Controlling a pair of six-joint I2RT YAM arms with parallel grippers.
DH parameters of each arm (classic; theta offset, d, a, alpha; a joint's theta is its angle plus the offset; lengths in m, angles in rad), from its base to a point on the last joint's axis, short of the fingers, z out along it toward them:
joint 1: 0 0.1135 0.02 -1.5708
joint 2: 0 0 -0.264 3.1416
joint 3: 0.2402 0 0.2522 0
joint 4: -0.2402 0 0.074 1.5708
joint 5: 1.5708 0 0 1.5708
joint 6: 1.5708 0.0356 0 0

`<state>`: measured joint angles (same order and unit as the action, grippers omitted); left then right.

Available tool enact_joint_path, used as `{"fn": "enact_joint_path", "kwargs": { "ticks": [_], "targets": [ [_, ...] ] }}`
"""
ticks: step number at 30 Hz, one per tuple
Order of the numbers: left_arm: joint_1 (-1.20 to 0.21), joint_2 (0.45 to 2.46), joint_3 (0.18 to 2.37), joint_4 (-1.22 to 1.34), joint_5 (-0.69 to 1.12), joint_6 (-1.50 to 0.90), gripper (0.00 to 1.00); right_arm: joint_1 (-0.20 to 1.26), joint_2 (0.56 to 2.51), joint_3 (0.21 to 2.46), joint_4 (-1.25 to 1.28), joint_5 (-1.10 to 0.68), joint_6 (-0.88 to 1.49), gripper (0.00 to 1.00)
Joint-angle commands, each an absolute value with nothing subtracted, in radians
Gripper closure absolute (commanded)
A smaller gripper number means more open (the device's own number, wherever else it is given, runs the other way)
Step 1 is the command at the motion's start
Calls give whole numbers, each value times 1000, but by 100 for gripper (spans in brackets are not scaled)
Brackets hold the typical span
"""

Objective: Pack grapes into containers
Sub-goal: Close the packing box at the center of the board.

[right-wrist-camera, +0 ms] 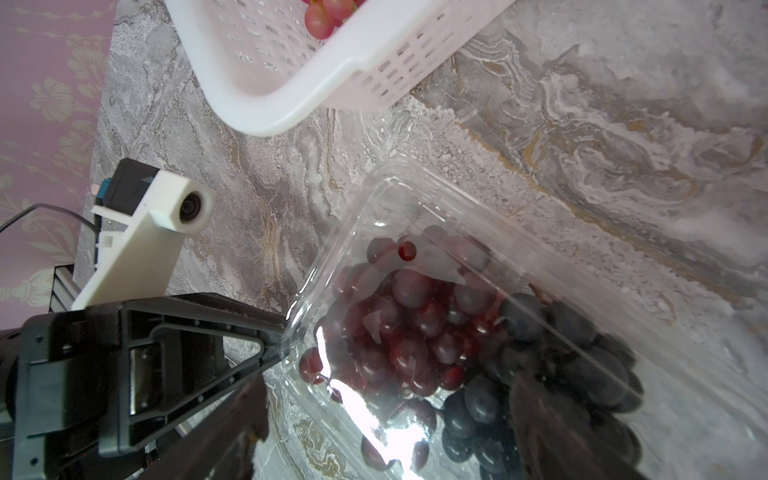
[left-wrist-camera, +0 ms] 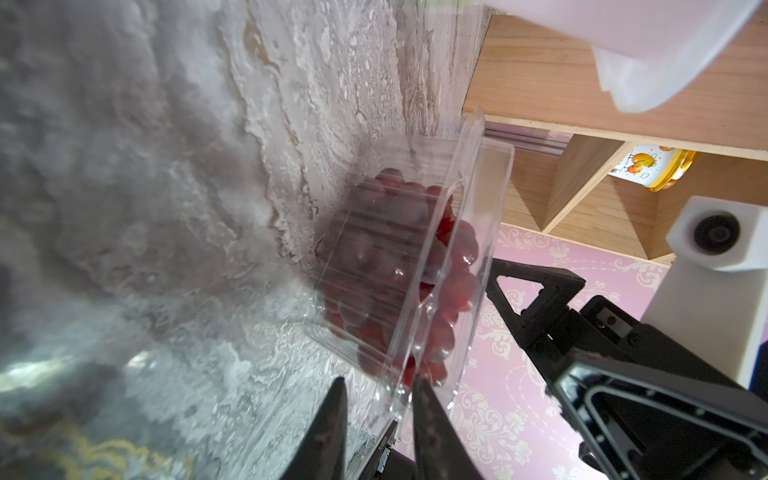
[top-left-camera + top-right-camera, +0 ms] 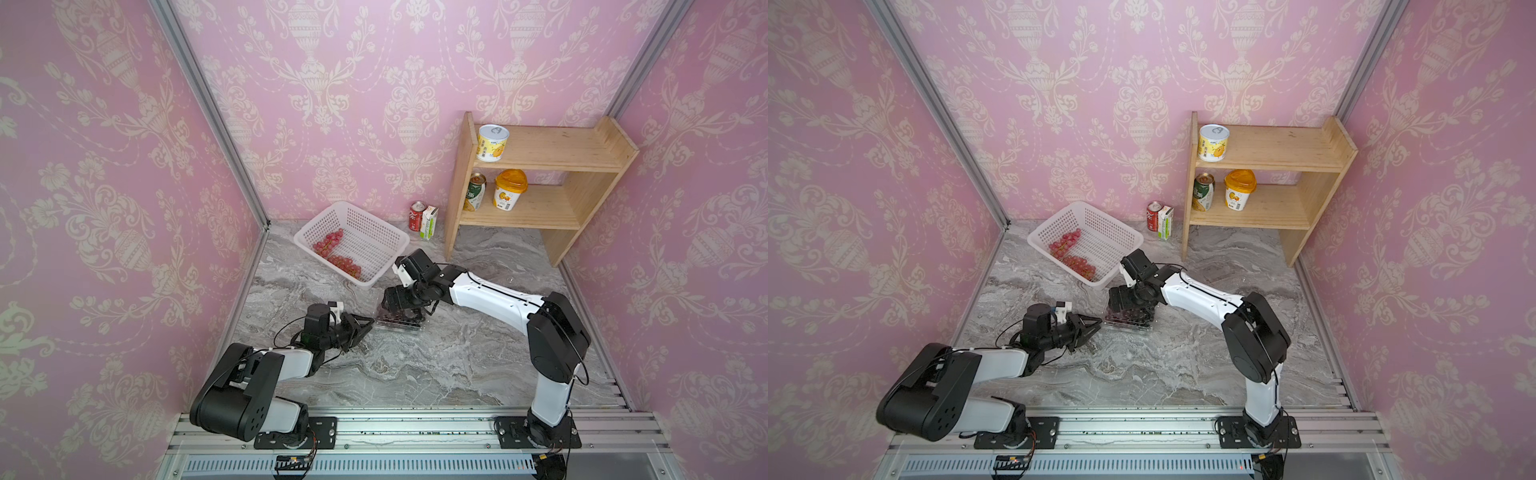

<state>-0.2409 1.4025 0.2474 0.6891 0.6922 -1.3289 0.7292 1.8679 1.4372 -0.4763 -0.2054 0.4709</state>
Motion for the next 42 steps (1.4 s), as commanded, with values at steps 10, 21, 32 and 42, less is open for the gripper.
{"fn": "enact_joint_path", "kwargs": {
  "ticks": [10,21,32,42],
  "targets": [
    [-255,1432,246,736,654,-1343,72,738,1888,1443,-465,-215,486,7],
    [-267,1536,239,902,641,-1391,77,740,1897,1442,-463,-221,488,7],
    [-267,1580,231,953,645,-1396,82,740,1901,1445,-466,-219,486,8],
    [-267,1596,229,972,653,-1399,89,740,1905,1451,-469,-217,485,8]
  ]
}}
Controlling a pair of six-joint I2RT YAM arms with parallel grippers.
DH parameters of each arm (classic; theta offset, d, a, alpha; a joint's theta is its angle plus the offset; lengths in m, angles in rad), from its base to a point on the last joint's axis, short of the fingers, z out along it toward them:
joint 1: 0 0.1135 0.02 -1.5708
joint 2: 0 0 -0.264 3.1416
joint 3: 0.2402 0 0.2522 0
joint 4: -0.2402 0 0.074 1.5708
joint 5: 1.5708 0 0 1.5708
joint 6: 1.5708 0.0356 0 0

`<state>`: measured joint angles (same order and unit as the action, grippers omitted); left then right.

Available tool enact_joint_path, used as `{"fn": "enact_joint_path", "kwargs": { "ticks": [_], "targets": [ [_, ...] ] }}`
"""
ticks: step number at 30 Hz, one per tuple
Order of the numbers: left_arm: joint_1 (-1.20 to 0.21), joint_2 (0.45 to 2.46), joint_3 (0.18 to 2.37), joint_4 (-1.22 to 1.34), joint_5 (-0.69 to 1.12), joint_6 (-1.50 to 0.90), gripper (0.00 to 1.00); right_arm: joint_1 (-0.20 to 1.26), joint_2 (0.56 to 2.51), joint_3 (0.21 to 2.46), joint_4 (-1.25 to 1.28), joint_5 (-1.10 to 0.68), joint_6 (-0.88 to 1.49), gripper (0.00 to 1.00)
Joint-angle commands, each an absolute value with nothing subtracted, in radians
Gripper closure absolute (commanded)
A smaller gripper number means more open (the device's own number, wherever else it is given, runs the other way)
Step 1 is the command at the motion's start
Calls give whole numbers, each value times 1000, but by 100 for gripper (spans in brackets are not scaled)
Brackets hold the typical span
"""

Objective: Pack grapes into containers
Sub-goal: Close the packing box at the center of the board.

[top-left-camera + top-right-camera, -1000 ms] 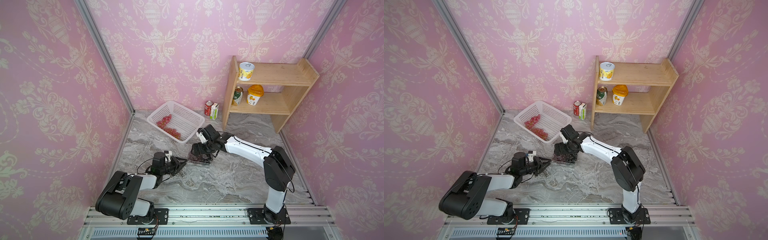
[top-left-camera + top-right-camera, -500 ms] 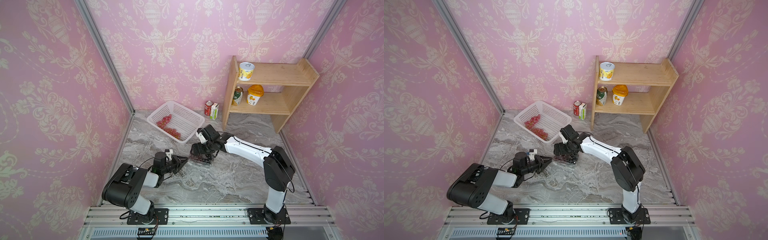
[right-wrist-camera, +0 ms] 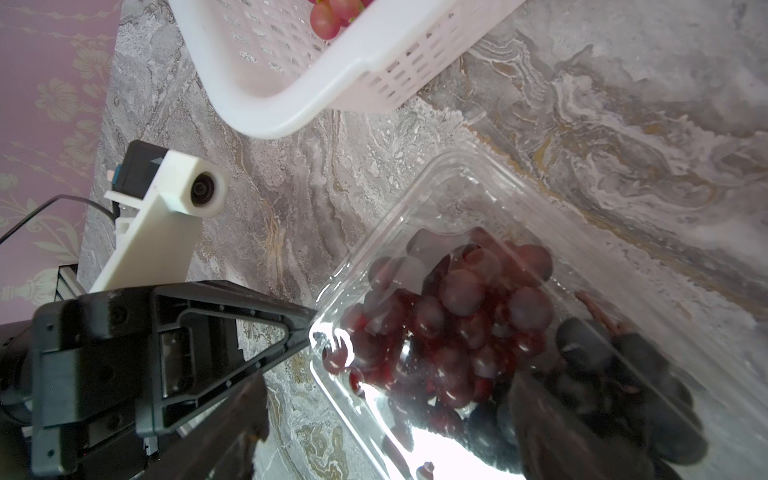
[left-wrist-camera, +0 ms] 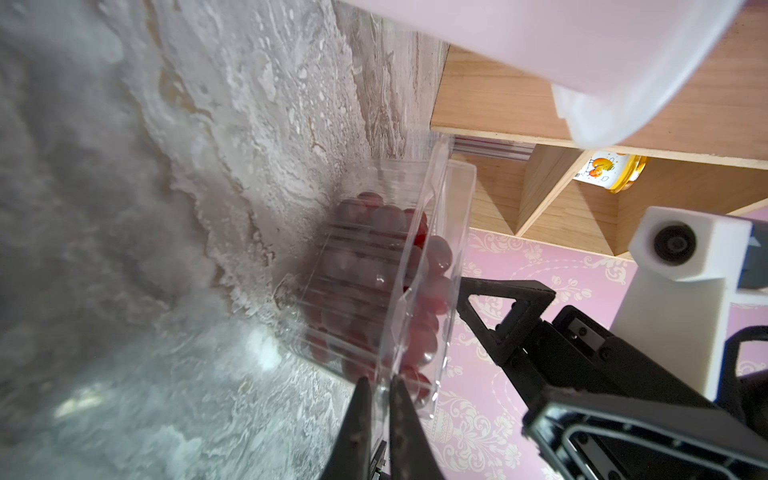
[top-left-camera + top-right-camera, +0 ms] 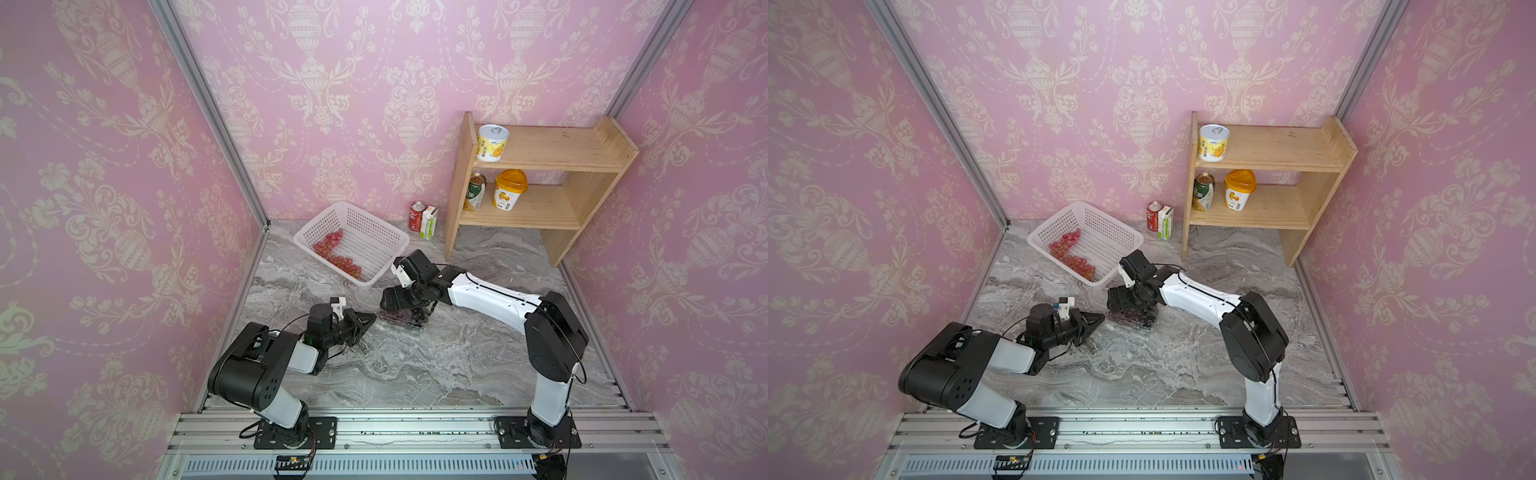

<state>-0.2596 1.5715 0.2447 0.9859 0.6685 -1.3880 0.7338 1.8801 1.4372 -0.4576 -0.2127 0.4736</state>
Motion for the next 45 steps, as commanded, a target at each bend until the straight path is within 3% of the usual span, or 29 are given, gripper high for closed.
{"fn": "enact_joint_path", "kwargs": {
  "ticks": [1,13,14,24,26,30,36,42,45],
  "targets": [
    [-268,1598,229,974,653,-1399,89,741,1904,1450,-469,-217,485,7],
    [-268,1605,224,988,657,-1402,96,741,1865,1466,-491,-204,468,8],
    [-268,1600,222,983,657,-1399,100,740,1860,1469,-495,-201,465,7],
    [-267,1536,243,855,653,-1343,100,741,1834,1467,-504,-193,464,7],
    [-268,1509,251,801,651,-1319,91,739,1830,1464,-504,-192,463,7],
    [-267,1449,261,714,642,-1288,88,740,1820,1462,-508,-189,463,7],
    [-268,1363,286,575,632,-1234,63,740,1813,1461,-509,-191,465,7],
    [-258,1252,339,329,596,-1112,59,737,1766,1444,-526,-172,461,6],
    [-245,1161,395,143,543,-1017,40,717,1717,1406,-535,-163,463,3]
  ]
}}
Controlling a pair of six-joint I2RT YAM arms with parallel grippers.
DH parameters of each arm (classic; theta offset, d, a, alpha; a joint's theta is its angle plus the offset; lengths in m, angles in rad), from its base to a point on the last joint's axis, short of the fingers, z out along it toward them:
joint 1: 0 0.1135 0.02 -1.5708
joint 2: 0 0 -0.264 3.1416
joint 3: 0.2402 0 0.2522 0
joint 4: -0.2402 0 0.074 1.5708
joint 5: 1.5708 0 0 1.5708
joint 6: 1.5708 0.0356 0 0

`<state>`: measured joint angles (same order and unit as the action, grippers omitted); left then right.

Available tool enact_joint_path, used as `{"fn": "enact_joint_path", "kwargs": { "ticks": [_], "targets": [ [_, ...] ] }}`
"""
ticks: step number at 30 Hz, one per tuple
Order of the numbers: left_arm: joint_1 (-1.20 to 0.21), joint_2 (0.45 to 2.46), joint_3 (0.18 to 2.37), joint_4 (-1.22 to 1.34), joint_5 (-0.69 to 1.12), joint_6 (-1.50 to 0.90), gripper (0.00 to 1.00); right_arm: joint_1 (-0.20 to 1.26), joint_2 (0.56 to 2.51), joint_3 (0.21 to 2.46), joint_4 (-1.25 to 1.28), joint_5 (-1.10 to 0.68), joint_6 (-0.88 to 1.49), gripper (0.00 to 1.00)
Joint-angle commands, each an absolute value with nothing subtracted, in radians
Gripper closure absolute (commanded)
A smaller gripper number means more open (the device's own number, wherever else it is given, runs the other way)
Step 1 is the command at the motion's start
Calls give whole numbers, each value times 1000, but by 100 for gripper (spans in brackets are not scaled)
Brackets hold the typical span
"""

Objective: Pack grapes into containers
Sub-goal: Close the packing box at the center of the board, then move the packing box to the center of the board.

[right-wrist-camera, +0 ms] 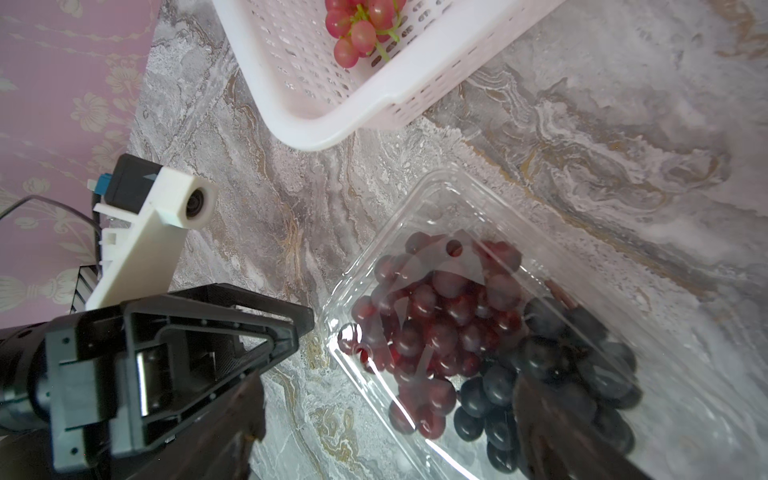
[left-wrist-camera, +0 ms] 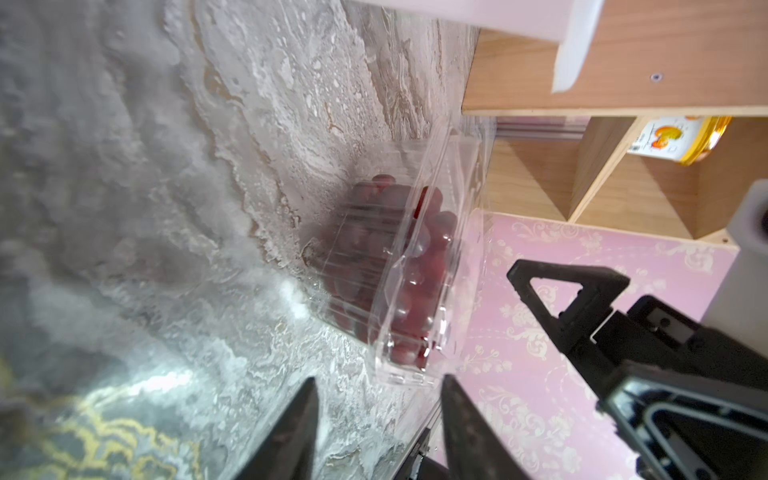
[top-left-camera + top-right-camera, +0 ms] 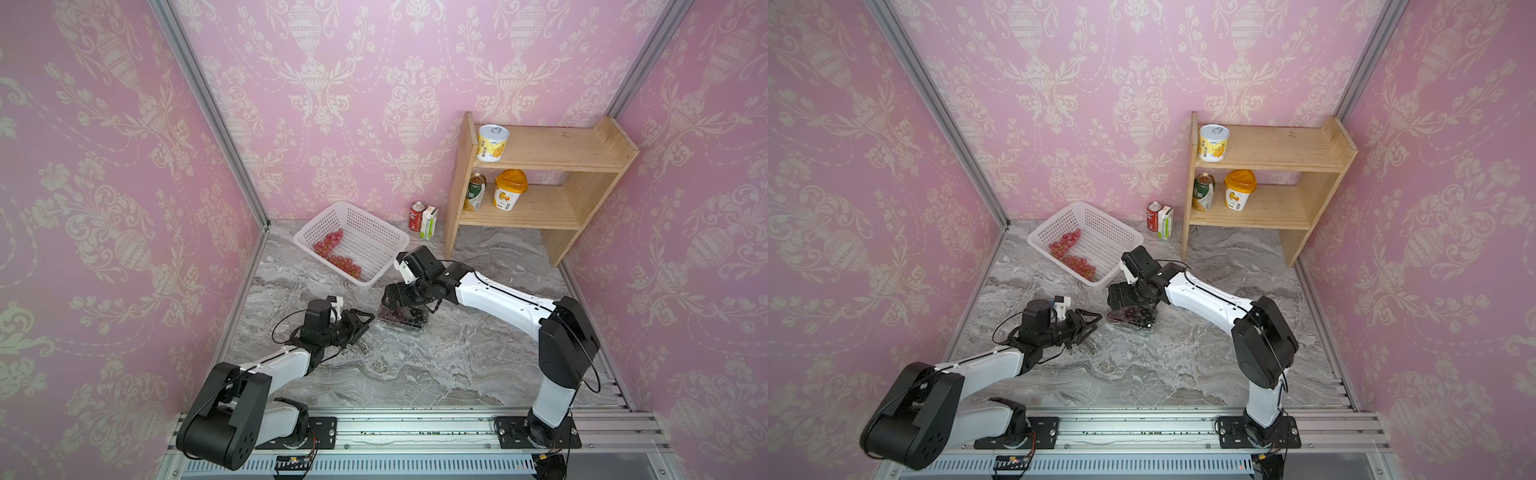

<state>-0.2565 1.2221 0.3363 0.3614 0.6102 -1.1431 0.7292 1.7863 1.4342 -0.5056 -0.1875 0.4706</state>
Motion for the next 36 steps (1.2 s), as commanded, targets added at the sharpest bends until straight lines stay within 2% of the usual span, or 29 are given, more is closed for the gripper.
{"fn": "enact_joint_path", "kwargs": {
  "ticks": [1,3,4,9,13,18,24,28,36],
  "targets": [
    [-241,1133,419,88,524,-984,32,706,1695,1390,-537,-159,466,2],
    [-233,1097,466,-4,498,-926,7,680,1656,1360,-546,-153,468,0],
    [-228,1087,489,-38,493,-902,1,668,1632,1345,-556,-142,466,0],
    [-222,1103,598,-125,500,-821,1,566,1514,1281,-622,-95,470,0],
    [-230,1112,670,-154,498,-784,1,414,1475,1244,-689,-76,478,0],
    [-328,1146,724,-160,501,-797,1,278,1486,1183,-664,-142,488,0],
    [-521,1181,725,-173,469,-809,1,274,1533,1137,-608,-255,491,0],
    [-604,1209,696,-125,470,-846,1,274,1539,1132,-595,-250,501,0],
    [-615,1212,624,-79,451,-885,1,275,1539,1124,-590,-261,499,0]
  ]
}}
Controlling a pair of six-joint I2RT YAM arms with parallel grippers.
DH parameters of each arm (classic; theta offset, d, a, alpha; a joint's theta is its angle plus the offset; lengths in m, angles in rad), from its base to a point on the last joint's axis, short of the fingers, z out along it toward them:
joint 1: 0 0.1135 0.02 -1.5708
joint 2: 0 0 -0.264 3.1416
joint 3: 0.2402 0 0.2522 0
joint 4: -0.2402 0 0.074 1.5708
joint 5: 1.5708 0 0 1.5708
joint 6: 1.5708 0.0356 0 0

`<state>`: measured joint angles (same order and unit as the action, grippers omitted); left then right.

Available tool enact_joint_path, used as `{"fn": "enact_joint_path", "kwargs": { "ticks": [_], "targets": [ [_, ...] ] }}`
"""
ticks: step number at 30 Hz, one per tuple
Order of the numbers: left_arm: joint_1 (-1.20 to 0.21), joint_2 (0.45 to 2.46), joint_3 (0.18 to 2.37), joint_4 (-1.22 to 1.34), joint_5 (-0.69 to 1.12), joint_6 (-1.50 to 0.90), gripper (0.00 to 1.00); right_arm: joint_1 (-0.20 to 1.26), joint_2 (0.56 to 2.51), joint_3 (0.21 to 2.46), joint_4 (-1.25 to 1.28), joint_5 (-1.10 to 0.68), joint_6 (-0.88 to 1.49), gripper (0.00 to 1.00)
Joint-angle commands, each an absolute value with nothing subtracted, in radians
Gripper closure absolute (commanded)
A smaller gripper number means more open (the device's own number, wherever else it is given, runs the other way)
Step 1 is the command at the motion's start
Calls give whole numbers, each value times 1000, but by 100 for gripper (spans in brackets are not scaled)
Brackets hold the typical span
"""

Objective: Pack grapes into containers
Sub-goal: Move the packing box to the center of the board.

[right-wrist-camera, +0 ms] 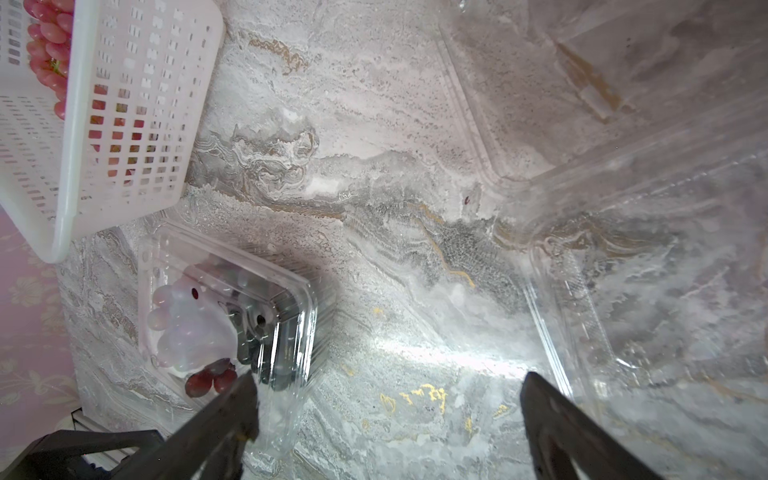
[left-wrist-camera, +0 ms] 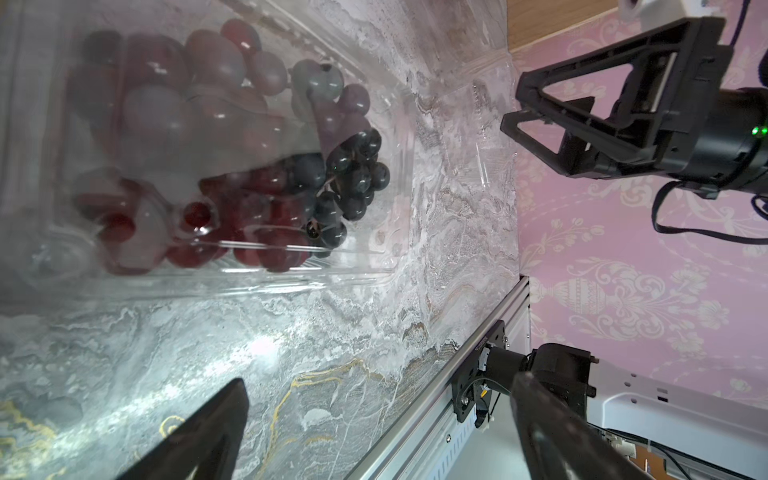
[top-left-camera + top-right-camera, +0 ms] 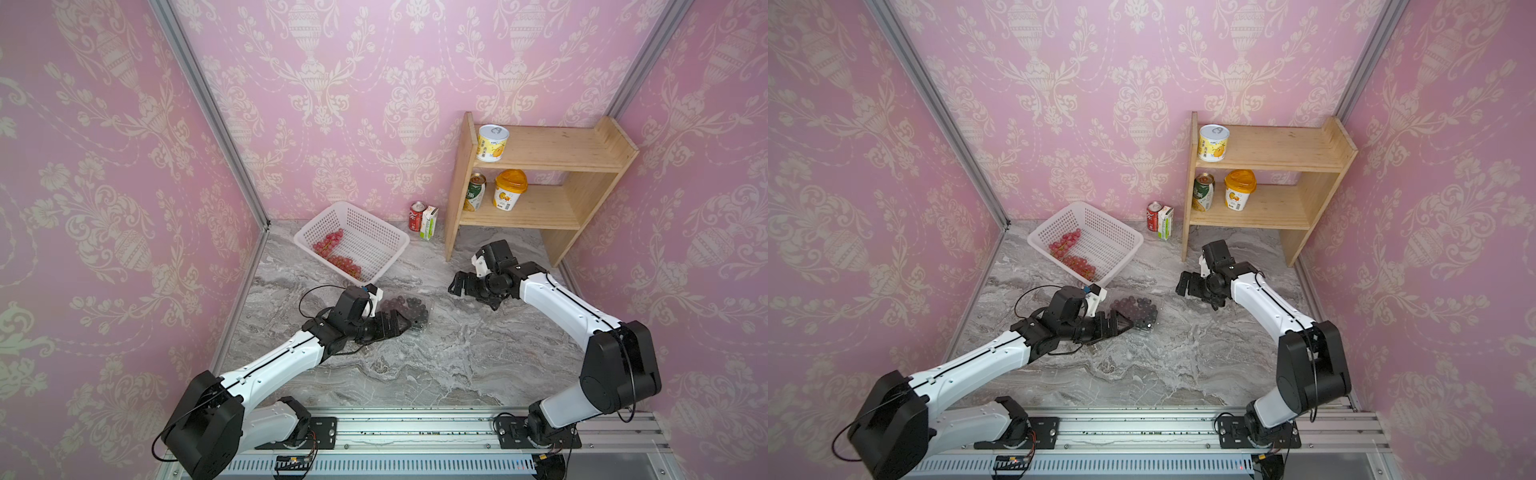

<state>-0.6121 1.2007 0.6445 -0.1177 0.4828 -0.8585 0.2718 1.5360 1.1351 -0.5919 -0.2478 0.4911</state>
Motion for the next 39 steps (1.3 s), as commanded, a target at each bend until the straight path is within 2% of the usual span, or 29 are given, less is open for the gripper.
{"fn": "enact_joint_path", "kwargs": {
  "ticks": [1,12,22,34,39],
  "targets": [
    [-615,1237,623,-54,454,-888,1,274,1540,1126,-589,-258,500,0],
    [-615,1488,690,122,464,-880,1,235,1501,1132,-648,-183,477,0],
    [-615,1679,814,223,494,-883,1,159,1588,1111,-617,-185,476,0],
    [-612,1918,1107,231,532,-859,1,152,1578,1026,-555,-242,493,0],
    [-600,1898,1158,175,515,-824,1,160,1560,972,-506,-309,532,0]
  ]
}}
